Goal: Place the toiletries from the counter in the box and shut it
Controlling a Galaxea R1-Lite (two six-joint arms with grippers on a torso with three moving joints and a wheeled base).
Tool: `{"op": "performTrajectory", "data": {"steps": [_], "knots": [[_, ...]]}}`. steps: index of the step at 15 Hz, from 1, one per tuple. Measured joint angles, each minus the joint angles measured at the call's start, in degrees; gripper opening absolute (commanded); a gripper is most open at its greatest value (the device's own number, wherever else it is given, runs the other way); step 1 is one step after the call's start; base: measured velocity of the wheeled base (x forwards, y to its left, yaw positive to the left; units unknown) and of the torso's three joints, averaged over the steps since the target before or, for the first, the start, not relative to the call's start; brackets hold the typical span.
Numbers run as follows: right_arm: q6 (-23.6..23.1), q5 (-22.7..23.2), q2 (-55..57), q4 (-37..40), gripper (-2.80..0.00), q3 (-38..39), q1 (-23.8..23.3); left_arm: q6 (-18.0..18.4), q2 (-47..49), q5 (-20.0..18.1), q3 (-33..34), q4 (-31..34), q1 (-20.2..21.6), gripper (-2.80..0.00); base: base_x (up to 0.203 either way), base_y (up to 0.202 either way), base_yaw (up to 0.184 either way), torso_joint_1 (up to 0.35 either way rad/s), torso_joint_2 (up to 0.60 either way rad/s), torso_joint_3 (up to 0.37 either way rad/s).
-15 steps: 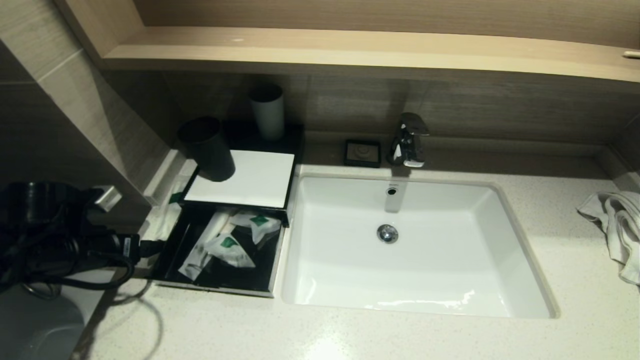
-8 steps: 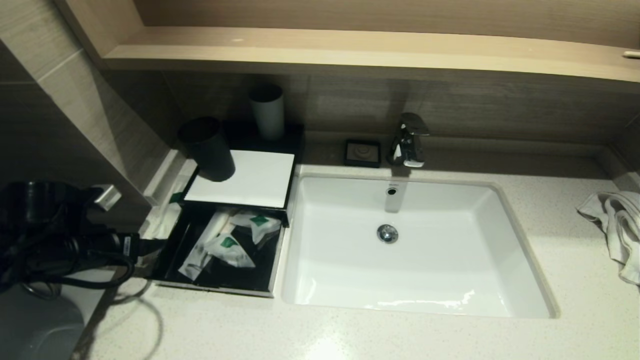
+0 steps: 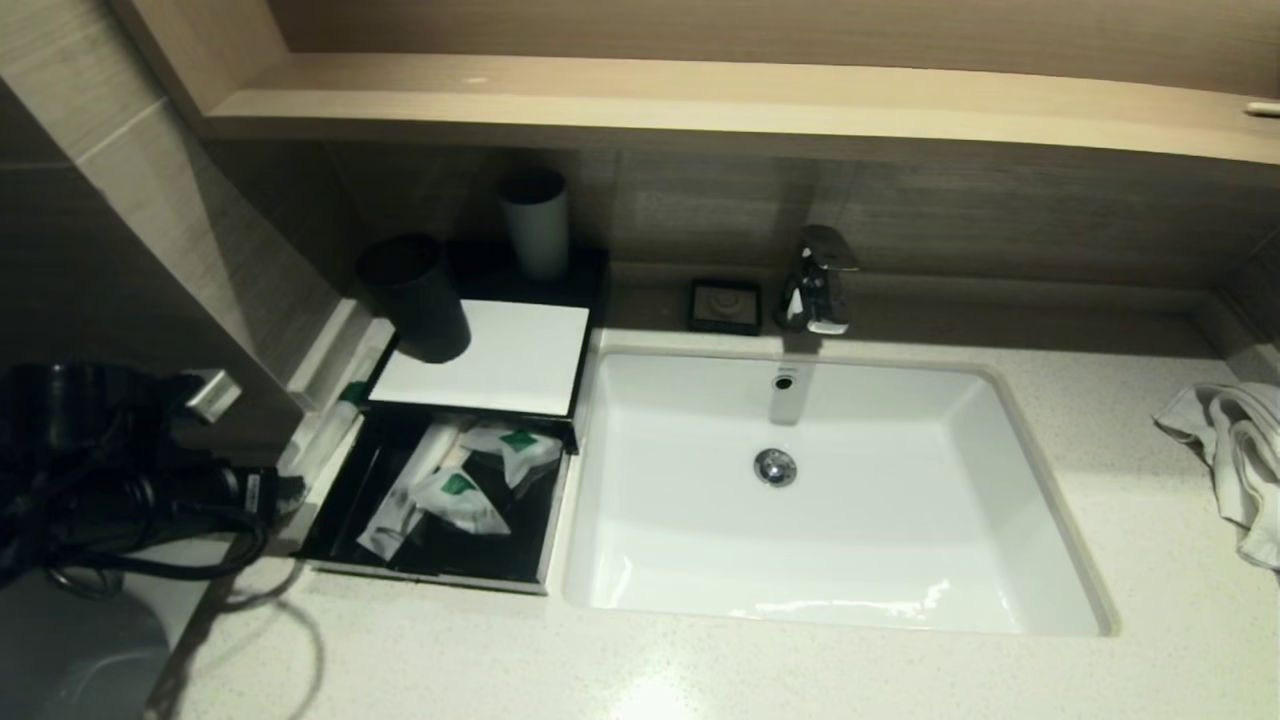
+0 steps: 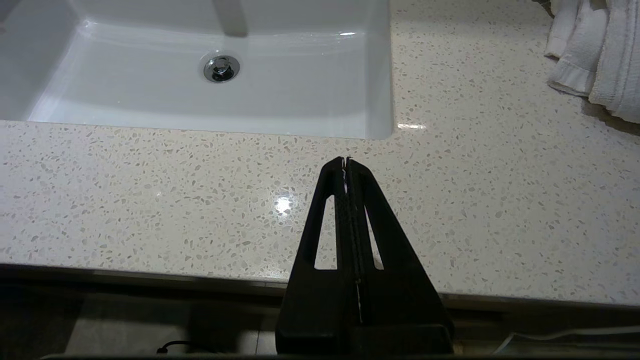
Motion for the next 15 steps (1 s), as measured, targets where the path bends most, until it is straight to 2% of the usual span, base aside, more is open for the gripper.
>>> {"op": "performTrajectory", "data": {"steps": [7,10,15], "knots": [[0.02,-0.03,0.00,-0.01,-2.80,0.00,0.00,-0.04,-1.01,-0.35,0.22,0.23,-0.02,-2.80,0.000,0.000,0.000,0.000,0.00,0.000],[0.00,0.00,0.00,0.00,-2.80,0.00,0.00,-0.23,-2.64,-1.92,0.22,0.22,-0.01,-2.80,0.000,0.000,0.000,0.000,0.00,0.000],[0.00,0.00,0.00,0.00,-2.80,0.00,0.00,-0.40,-6.36,-2.09,0.27,0.23,-0.01,-2.80,0.000,0.000,0.000,0.000,0.00,0.000]]}}
